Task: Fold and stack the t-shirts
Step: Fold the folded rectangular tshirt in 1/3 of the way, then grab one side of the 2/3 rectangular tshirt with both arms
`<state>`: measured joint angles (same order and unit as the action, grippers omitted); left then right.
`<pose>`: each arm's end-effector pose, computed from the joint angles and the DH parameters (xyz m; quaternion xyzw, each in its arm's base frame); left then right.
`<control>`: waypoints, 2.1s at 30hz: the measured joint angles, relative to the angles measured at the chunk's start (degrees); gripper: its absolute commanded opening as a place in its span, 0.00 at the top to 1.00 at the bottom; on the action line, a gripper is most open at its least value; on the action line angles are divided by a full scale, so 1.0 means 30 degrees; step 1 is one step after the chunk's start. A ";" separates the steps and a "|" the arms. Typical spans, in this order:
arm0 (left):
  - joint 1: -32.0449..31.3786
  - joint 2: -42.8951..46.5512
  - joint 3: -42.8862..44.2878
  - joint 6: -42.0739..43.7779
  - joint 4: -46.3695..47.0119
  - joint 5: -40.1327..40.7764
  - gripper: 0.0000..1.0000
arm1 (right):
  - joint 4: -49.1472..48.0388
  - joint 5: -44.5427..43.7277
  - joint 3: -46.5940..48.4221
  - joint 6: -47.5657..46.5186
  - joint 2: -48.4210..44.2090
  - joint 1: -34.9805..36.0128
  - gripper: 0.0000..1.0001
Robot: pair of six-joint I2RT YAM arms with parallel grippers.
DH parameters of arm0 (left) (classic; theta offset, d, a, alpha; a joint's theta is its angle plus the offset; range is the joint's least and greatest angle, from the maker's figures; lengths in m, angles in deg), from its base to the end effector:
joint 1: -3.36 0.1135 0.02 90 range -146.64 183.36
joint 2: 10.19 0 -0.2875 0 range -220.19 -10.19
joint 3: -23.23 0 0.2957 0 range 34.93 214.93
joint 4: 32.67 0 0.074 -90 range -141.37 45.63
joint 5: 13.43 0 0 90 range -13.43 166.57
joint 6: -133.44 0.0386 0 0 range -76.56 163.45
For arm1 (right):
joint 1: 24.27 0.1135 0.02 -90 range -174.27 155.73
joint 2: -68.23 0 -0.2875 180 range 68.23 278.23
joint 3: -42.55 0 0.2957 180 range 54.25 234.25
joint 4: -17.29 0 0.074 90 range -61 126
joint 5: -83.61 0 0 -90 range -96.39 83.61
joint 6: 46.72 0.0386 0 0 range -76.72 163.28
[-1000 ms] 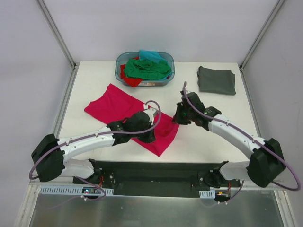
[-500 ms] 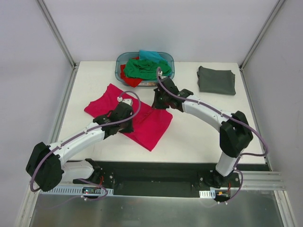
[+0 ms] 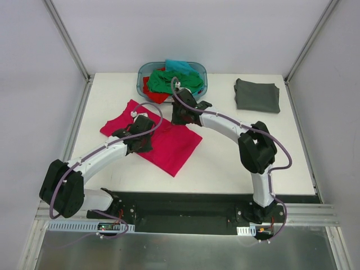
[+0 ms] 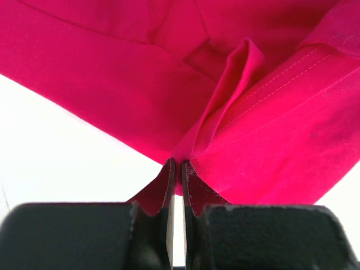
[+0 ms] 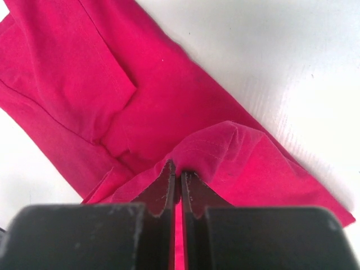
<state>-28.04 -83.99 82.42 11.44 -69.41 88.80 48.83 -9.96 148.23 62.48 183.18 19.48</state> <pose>0.2567 -0.1471 0.2277 -0.0402 0.9381 -0.0874 0.3328 0.3761 0.3567 0.2530 -0.1806 0.8908 0.1930 0.3696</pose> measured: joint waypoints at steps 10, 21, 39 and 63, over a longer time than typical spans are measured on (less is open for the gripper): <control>0.0634 -0.2193 0.1129 -0.0066 -0.0758 0.0750 0.56 | -0.0058 -0.0051 0.1406 0.0117 0.2361 0.0015 0.45; 0.0634 0.0867 0.1625 -0.1457 -0.3359 0.1625 0.01 | 0.0918 -0.1355 0.0459 -0.0619 -0.0066 -0.0109 0.04; -0.7832 -0.3592 0.1413 0.0219 0.0270 -0.2047 0.49 | -0.5566 -0.2659 -1.8782 0.4044 -1.3311 -0.1515 0.04; -0.9049 -0.6849 0.2353 0.0459 0.0386 -0.0568 1.00 | -0.7322 0.0029 -1.3741 0.6113 -0.5756 -0.2514 0.33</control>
<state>-55.19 -104.53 89.48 12.81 -68.25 87.10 26.87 -9.88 107.00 80.82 165.92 11.94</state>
